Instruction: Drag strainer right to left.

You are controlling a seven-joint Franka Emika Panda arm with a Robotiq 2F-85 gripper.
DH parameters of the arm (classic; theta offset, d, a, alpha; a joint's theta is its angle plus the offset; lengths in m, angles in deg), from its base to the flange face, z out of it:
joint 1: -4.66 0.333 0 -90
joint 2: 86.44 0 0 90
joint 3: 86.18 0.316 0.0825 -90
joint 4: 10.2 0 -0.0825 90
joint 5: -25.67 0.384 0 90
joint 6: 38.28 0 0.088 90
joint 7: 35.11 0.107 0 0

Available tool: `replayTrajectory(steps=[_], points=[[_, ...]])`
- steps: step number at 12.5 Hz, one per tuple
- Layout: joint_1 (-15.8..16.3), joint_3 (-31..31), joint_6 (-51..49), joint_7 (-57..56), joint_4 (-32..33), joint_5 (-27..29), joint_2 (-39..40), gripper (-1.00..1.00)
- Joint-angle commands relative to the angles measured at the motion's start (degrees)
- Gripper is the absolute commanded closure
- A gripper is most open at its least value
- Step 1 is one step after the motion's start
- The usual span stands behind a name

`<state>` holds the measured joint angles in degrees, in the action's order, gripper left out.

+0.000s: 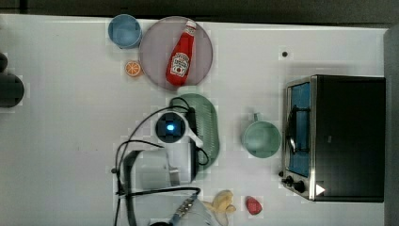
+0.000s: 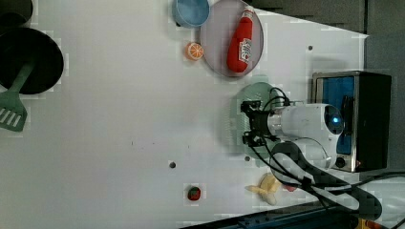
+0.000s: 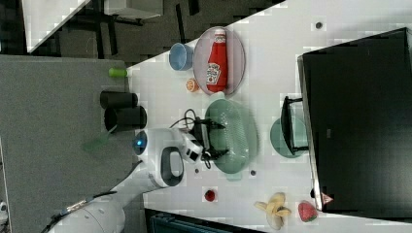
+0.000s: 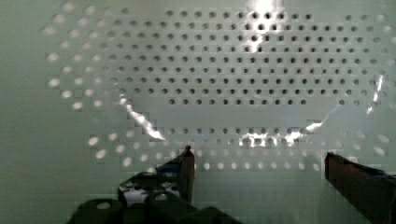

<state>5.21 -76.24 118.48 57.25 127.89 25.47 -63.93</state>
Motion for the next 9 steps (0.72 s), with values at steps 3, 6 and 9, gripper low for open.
replayTrajectory(steps=[3,6,9], points=[[2.4,2.3,-0.2,8.9,-1.3,2.2,-1.8,-1.0],[4.0,4.0,-0.2,13.0,-1.4,2.2,-1.6,-1.0],[5.9,4.8,-0.2,15.2,-2.0,2.2,-1.1,-1.0]])
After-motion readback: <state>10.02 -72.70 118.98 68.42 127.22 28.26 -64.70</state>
